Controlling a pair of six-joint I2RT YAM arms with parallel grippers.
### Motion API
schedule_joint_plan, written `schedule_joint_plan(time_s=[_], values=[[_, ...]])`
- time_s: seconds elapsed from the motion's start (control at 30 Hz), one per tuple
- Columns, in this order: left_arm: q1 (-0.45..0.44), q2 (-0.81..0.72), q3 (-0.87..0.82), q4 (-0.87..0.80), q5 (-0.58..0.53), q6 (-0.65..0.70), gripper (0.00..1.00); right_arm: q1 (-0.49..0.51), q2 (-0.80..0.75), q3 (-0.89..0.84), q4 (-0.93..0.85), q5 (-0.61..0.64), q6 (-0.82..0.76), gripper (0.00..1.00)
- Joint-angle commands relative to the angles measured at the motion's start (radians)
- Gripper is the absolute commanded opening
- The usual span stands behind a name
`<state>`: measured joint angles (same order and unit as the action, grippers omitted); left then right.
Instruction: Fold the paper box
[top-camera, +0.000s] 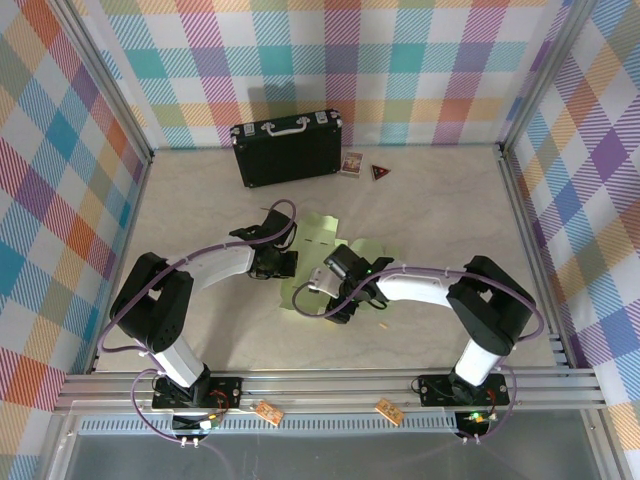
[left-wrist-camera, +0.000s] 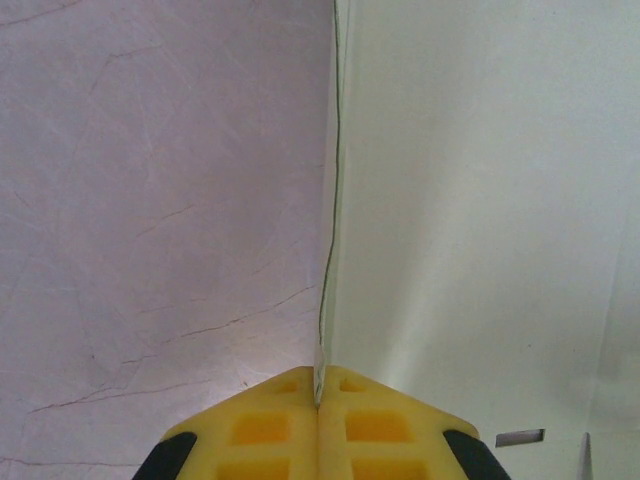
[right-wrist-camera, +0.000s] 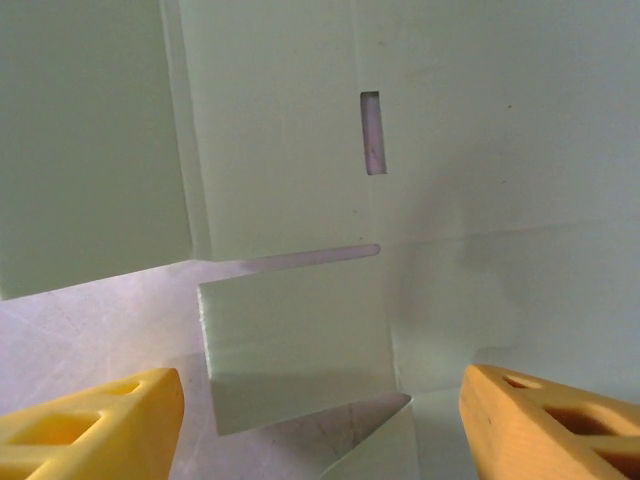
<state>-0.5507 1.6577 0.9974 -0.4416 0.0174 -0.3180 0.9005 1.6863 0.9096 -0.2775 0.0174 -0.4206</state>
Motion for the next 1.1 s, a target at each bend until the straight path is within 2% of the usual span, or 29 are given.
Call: schedule_joint_plan(time_s=[0.0, 0.13, 0.4, 0.6, 1.07], values=[[0.008, -0.004, -0.013, -0.001, 0.015, 0.017, 0.0, 0.015, 0.028, 0.03, 0.027, 0.045, -0.047, 0.73], [0.008, 0.003, -0.014, 0.001, 0.021, 0.022, 0.0, 0.01, 0.058, 0.057, 0.048, 0.165, 0.007, 0.73], [0.008, 0.007, -0.021, 0.009, 0.035, 0.025, 0.0, -0.078, 0.004, 0.083, 0.043, 0.088, 0.083, 0.7], [0.007, 0.017, -0.02, 0.013, 0.047, 0.029, 0.0, -0.133, 0.028, 0.114, 0.027, 0.028, 0.099, 0.68], [0.006, 0.023, -0.019, 0.009, 0.07, 0.042, 0.0, -0.187, 0.129, 0.205, -0.006, 0.028, 0.095, 0.65]])
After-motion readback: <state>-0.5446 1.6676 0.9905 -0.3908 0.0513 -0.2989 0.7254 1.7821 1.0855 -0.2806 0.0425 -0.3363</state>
